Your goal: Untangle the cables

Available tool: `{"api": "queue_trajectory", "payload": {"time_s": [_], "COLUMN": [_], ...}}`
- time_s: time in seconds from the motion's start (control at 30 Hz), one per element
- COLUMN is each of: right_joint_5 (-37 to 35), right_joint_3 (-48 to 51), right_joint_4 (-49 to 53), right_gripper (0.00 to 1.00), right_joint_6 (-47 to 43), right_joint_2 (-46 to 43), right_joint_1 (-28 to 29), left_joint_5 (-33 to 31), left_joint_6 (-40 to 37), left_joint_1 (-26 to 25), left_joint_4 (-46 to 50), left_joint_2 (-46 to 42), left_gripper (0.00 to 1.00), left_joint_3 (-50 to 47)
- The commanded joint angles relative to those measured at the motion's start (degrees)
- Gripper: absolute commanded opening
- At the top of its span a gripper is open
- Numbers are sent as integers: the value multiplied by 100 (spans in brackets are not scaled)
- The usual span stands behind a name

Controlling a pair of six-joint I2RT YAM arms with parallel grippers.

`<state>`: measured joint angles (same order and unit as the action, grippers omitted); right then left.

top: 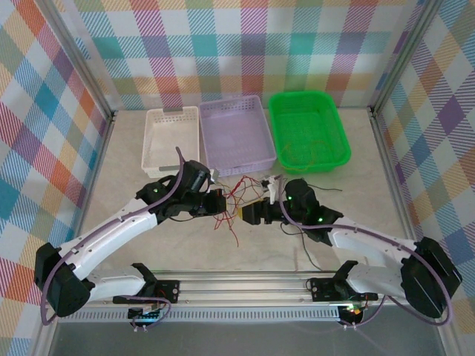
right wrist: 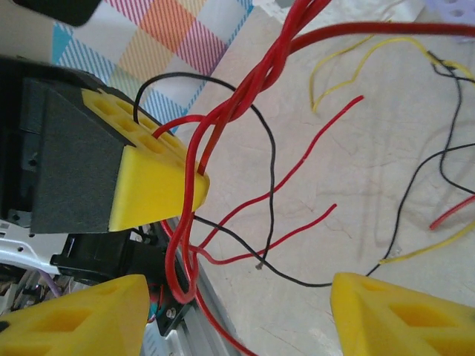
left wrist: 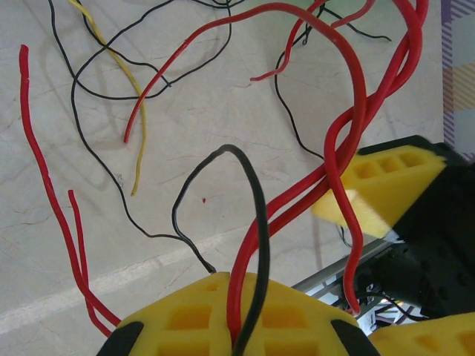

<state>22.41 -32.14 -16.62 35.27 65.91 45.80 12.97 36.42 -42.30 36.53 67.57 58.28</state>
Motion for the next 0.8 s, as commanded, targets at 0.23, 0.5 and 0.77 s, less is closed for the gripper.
{"api": "queue_trajectory", "payload": {"time_s": [0.23, 0.5, 0.77], "right_joint_5": [-68, -1245, -2427], "right_joint_3": [-407, -280, 201], "right_joint_4": [-867, 38, 1611], "right_gripper": [42, 0, 0], "right_joint_6": [25, -121, 14], "right_joint_2": [527, 8, -1624], "right_joint_1": [271, 280, -459], "left_joint_5": [135, -25, -267], "left_joint_6": [131, 20, -325], "left_joint_1": [-76, -80, -53], "left_joint_4": [-366, -133, 384], "left_joint_2": [46, -159, -356], "left_gripper": [0, 0, 0], "left_joint_3": [44, 44, -98]}}
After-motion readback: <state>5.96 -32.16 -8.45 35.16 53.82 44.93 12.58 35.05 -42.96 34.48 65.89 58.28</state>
